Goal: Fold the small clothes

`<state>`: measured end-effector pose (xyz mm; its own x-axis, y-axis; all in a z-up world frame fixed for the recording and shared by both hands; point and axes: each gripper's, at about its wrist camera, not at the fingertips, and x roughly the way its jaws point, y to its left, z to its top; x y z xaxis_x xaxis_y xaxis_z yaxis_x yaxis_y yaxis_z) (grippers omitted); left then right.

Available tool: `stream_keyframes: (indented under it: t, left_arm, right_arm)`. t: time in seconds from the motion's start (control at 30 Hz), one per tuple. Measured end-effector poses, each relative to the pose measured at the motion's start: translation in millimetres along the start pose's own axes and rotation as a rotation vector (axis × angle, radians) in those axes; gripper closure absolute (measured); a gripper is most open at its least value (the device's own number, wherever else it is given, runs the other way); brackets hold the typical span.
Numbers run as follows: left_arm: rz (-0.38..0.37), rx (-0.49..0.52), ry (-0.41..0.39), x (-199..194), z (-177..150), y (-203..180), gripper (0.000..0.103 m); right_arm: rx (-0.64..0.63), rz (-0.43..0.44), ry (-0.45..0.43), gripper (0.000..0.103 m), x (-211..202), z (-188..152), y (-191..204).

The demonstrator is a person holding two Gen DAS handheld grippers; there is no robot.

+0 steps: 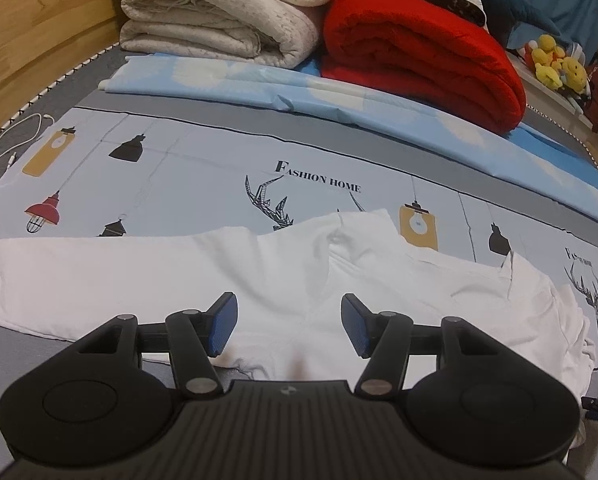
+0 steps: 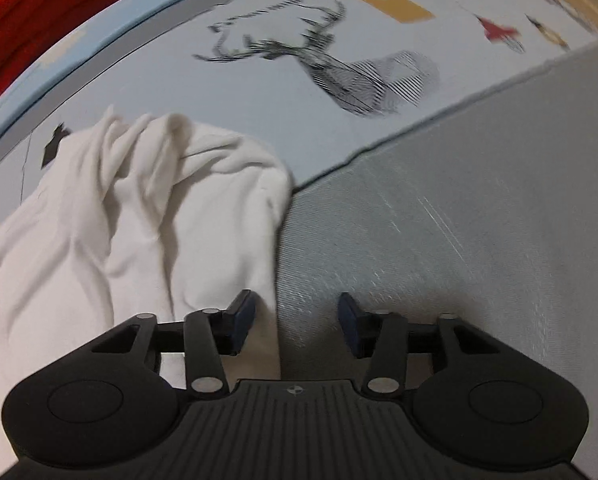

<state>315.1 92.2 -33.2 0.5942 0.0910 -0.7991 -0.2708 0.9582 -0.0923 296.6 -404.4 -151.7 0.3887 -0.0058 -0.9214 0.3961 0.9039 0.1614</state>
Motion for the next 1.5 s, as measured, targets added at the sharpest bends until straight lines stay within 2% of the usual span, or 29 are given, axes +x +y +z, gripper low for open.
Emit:
stream_keyframes:
  t: [0.03,0.07,0.13,0.27,0.37,0.43,0.47,0.53,0.57,0.63,0.77,0.8,0.83,0.87,0.9,0.97,1.0,1.07,1.13,1.17,1.2,1.23,1.27,1.33,1.37,1.43,1.5]
  left_arm:
    - [-0.001,0.001,0.001,0,0,-1,0.040]
    - [-0.003,0.003,0.001,1,0,-1,0.040]
    - [-0.003,0.003,0.002,1,0,-1,0.040]
    - [-0.003,0.000,-0.002,0,1,-1,0.040]
    - [-0.001,0.007,0.001,2,0,-2,0.040]
    - [0.002,0.012,0.007,4,-1,-3,0.040]
    - [0.002,0.013,0.009,5,-2,-4,0.040]
    - [0.002,0.016,0.009,6,-2,-6,0.040]
    - [0.002,0.018,0.009,6,-2,-7,0.040]
    - [0.001,0.022,0.009,7,-3,-10,0.040]
    - [0.000,0.033,0.018,11,-5,-17,0.040]
    - [-0.001,0.034,0.019,12,-5,-19,0.040]
    - [-0.003,0.037,0.020,12,-6,-21,0.040]
    - [-0.005,0.040,0.021,13,-7,-24,0.040]
    - [-0.007,0.043,0.022,13,-7,-25,0.040]
    - [-0.009,0.053,0.022,14,-9,-29,0.040]
    - [-0.008,0.055,0.023,14,-9,-30,0.040]
    - [-0.008,0.053,0.022,14,-10,-29,0.040]
    - [-0.004,0.053,0.022,15,-10,-28,0.040]
    - [-0.003,0.053,0.022,15,-9,-28,0.040]
    - [-0.001,0.052,0.023,15,-9,-27,0.040]
    - [0.000,0.051,0.023,15,-9,-27,0.040]
    - [0.000,0.051,0.024,15,-8,-26,0.040]
    - [0.000,0.049,0.025,16,-9,-26,0.040]
    - [-0.001,0.048,0.026,16,-9,-26,0.040]
    - [-0.005,0.050,0.028,16,-9,-27,0.040]
    - [-0.008,0.052,0.028,17,-9,-28,0.040]
  right_arm:
    - [-0.009,0.025,-0.006,0.098,0,0,2]
    - [0.000,0.051,-0.007,0.103,-1,-1,4]
    - [-0.006,0.080,-0.034,0.103,-6,0,5]
    - [0.064,0.149,-0.168,0.103,-32,15,-6]
    - [0.142,0.150,-0.253,0.103,-52,26,-26]
    - [0.180,0.106,-0.262,0.100,-53,29,-38]
    - [0.182,0.095,-0.236,0.098,-49,30,-41]
    - [0.192,0.158,-0.116,0.083,-33,28,-45]
    - [0.186,0.195,-0.045,0.069,-24,26,-44]
    - [0.118,0.185,0.040,0.066,-17,17,-34]
    - [0.011,0.185,0.092,0.064,-4,-1,-17]
    - [-0.003,0.181,0.083,0.069,-4,-3,-14]
    - [-0.027,0.179,0.069,0.081,-5,-5,-10]
    - [-0.046,0.207,0.062,0.100,-7,-4,-8]
    - [-0.043,0.227,0.046,0.101,-9,-4,-8]
    - [-0.019,0.232,-0.029,0.101,-23,2,-13]
    - [0.004,0.212,-0.096,0.101,-34,9,-19]
    - [0.026,0.129,-0.306,0.101,-70,23,-28]
    - [-0.081,0.011,-0.577,0.101,-112,25,-20]
    - [-0.147,-0.027,-0.675,0.101,-124,22,-14]
    - [-0.182,-0.050,-0.731,0.100,-131,20,-11]
    - [-0.176,-0.064,-0.728,0.100,-129,20,-12]
    - [-0.151,-0.079,-0.664,0.100,-120,24,-15]
    - [-0.065,-0.145,-0.452,0.100,-85,32,-29]
    - [0.019,-0.167,-0.356,0.099,-68,33,-42]
    - [0.203,-0.148,-0.210,0.099,-45,32,-72]
    - [0.315,-0.096,-0.219,0.093,-42,30,-89]
